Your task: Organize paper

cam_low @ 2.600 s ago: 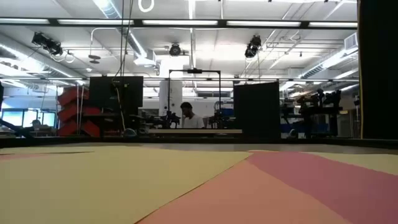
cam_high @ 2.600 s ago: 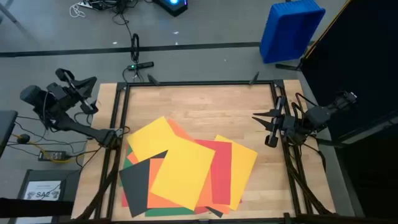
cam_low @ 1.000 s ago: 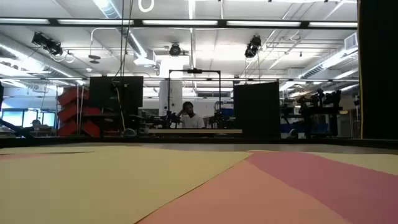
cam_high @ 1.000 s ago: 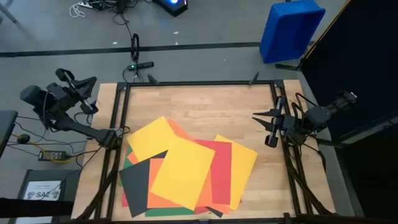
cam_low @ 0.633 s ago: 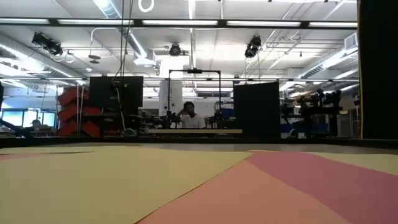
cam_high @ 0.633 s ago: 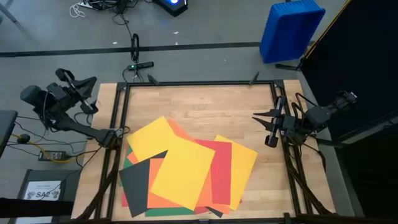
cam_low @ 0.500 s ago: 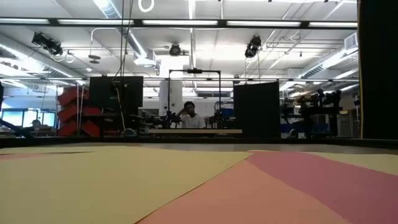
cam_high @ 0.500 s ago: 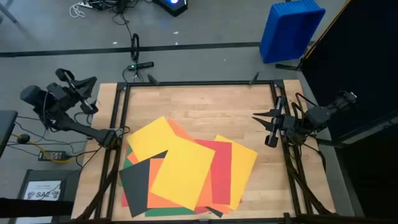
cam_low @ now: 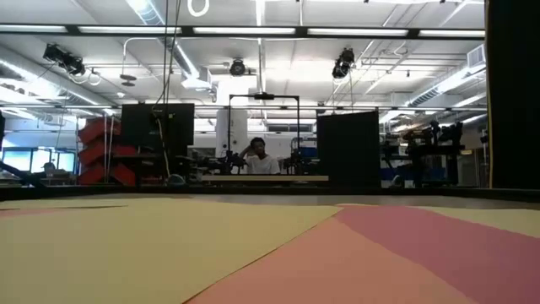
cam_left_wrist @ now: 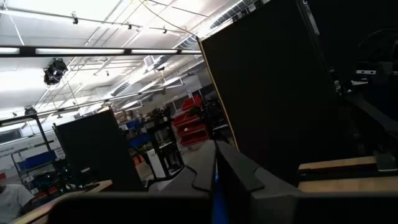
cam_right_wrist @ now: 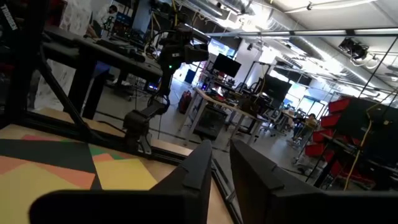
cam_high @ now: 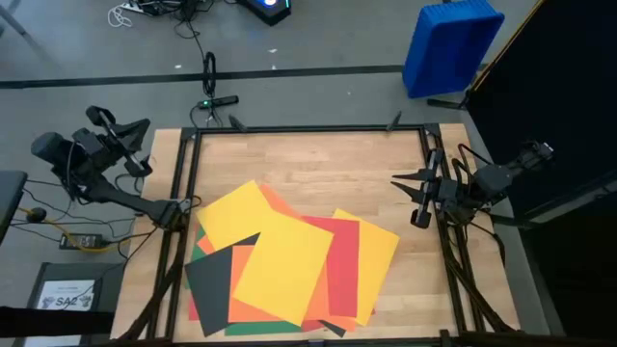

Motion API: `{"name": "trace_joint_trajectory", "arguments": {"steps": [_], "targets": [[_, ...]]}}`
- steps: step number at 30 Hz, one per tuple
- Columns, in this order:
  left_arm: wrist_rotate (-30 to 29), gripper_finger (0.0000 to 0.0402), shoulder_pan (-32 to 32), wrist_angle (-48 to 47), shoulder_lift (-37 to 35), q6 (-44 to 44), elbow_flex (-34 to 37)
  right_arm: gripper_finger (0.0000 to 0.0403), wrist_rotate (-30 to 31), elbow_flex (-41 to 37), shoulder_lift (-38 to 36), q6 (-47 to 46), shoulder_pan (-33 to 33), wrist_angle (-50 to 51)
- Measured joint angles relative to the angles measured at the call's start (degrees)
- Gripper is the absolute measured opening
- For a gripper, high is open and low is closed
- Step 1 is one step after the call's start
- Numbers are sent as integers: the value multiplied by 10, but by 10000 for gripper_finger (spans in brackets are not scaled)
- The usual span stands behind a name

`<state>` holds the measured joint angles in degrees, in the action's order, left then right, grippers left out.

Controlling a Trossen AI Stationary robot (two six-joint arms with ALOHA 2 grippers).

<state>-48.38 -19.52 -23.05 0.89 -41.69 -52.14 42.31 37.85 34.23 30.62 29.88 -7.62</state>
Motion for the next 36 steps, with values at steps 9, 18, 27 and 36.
{"name": "trace_joint_trajectory", "arguments": {"steps": [9, 18, 27, 36], "targets": [[0, 0, 0, 0, 0, 0, 0, 38, 0, 0, 0, 0, 0, 0], [0, 0, 0, 0, 0, 0, 0, 27, 0, 0, 0, 0, 0, 0], [0, 0, 0, 0, 0, 0, 0, 36, 0, 0, 0, 0, 0, 0], [0, 0, 0, 0, 0, 0, 0, 39, 0, 0, 0, 0, 0, 0]]}}
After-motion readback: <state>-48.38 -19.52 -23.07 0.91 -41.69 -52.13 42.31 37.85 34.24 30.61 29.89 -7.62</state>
